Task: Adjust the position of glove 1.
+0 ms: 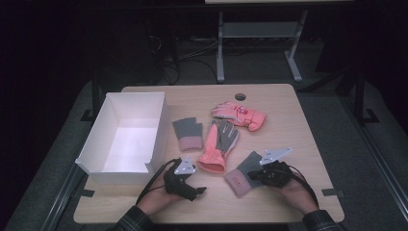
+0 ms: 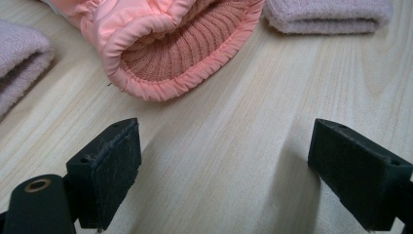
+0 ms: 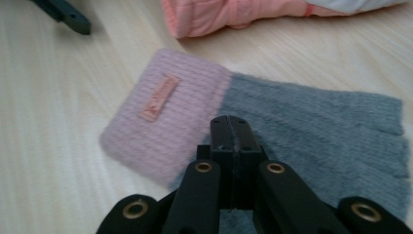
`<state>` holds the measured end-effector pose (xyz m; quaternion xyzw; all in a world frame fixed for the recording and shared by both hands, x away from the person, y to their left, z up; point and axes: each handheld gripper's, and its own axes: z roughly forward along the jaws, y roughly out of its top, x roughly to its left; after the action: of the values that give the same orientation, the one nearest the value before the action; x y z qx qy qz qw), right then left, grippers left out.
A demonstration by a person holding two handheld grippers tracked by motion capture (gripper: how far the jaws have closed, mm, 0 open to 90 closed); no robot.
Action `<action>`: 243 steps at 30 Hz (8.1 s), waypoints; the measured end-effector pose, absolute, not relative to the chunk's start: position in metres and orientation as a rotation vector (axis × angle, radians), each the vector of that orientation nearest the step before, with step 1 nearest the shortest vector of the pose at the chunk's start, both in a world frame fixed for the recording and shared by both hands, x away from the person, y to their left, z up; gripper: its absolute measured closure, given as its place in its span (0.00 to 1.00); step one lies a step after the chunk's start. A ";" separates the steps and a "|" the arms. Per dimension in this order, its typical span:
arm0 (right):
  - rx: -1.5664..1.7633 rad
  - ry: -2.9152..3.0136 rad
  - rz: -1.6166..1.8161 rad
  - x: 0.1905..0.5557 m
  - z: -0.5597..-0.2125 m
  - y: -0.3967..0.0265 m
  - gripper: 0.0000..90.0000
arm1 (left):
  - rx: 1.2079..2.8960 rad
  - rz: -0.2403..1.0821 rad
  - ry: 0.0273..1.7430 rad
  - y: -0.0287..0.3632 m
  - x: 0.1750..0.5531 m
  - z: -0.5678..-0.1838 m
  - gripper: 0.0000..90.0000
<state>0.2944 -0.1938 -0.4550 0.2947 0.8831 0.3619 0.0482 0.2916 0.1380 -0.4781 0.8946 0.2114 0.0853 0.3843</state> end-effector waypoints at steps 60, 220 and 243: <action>1.279 2.262 0.990 0.309 -0.483 -0.274 0.14 | 2.263 0.189 0.637 0.138 0.290 -0.460 0.14; 1.267 2.280 0.989 0.308 -0.483 -0.273 0.10 | 2.235 -0.105 0.226 0.033 0.333 -0.391 0.87; 1.263 2.283 0.989 0.308 -0.483 -0.274 0.10 | 2.340 -0.180 0.225 0.013 0.322 -0.432 0.62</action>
<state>0.3081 -0.2738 -0.4829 0.4456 0.8056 0.3490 0.1750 0.3217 0.0127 -0.4324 0.9173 0.0884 -0.0706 0.3819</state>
